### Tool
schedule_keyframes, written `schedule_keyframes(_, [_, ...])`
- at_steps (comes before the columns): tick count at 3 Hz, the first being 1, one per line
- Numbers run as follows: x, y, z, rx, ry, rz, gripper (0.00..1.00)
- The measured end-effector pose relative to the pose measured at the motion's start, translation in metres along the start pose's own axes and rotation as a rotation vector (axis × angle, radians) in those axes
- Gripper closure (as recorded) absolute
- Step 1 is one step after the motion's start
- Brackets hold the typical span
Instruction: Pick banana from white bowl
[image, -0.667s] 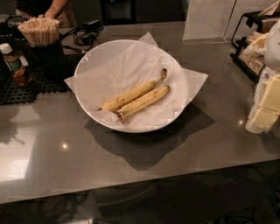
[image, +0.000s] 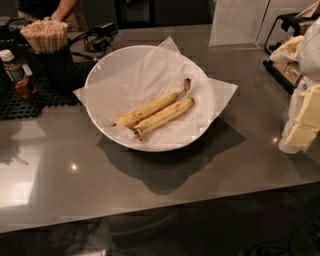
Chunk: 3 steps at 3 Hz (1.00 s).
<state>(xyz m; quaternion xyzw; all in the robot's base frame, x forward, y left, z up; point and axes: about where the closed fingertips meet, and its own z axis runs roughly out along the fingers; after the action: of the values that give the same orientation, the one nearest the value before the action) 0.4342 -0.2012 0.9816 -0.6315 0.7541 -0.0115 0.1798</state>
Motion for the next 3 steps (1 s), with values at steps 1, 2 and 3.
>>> schedule_keyframes(1, [-0.049,0.014,-0.001,-0.075,-0.152,-0.192,0.00])
schedule_keyframes(2, [-0.094,0.022,0.002,-0.146,-0.270,-0.354,0.00])
schedule_keyframes(3, [-0.125,0.018,0.022,-0.194,-0.321,-0.424,0.00])
